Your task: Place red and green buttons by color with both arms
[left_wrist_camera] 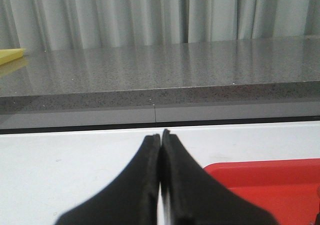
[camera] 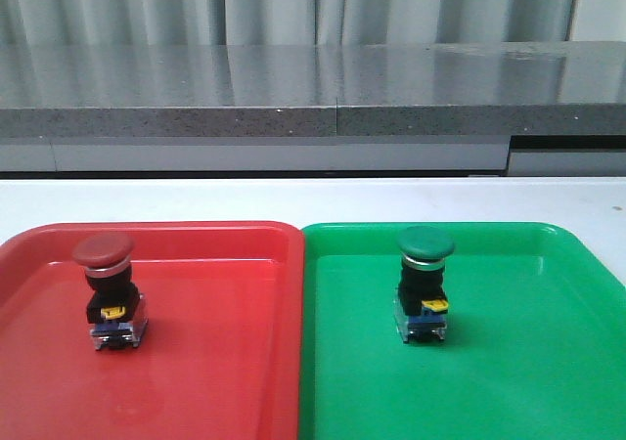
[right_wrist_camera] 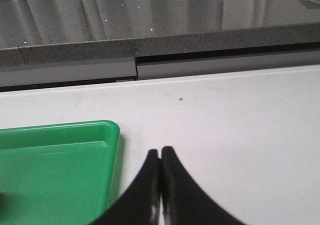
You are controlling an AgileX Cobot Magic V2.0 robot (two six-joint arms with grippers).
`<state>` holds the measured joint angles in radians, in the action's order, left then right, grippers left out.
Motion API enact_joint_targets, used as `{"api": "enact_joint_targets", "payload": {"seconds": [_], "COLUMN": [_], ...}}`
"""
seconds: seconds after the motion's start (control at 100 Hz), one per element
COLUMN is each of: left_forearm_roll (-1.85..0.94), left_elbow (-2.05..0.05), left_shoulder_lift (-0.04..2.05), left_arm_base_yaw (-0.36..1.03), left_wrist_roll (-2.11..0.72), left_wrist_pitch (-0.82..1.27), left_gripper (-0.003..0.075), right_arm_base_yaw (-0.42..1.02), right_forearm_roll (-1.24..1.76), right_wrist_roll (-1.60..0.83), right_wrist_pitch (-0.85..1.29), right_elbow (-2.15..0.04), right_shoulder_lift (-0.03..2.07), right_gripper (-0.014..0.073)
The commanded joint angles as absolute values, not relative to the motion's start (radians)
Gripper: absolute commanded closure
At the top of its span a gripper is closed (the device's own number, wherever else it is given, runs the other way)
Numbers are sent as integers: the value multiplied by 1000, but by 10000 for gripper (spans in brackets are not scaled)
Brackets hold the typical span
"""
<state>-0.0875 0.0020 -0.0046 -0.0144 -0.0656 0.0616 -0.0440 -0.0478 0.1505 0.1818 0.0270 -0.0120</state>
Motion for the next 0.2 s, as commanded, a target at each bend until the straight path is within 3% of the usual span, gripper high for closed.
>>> {"api": "enact_joint_targets", "payload": {"seconds": [0.0,0.19], "left_forearm_roll": [-99,-99], "left_elbow": [13,13], "left_shoulder_lift": [-35,-35], "left_arm_base_yaw": [-14,-14], "left_wrist_roll": [-65,-65], "left_wrist_pitch": [-13,-13], "left_gripper": [741,741], "right_arm_base_yaw": [-43,-43], "right_forearm_roll": [-46,-46], "right_wrist_roll": [155,155], "right_wrist_pitch": [114,114], "right_elbow": [8,8], "right_shoulder_lift": [-16,-16], "right_gripper": [657,657]}}
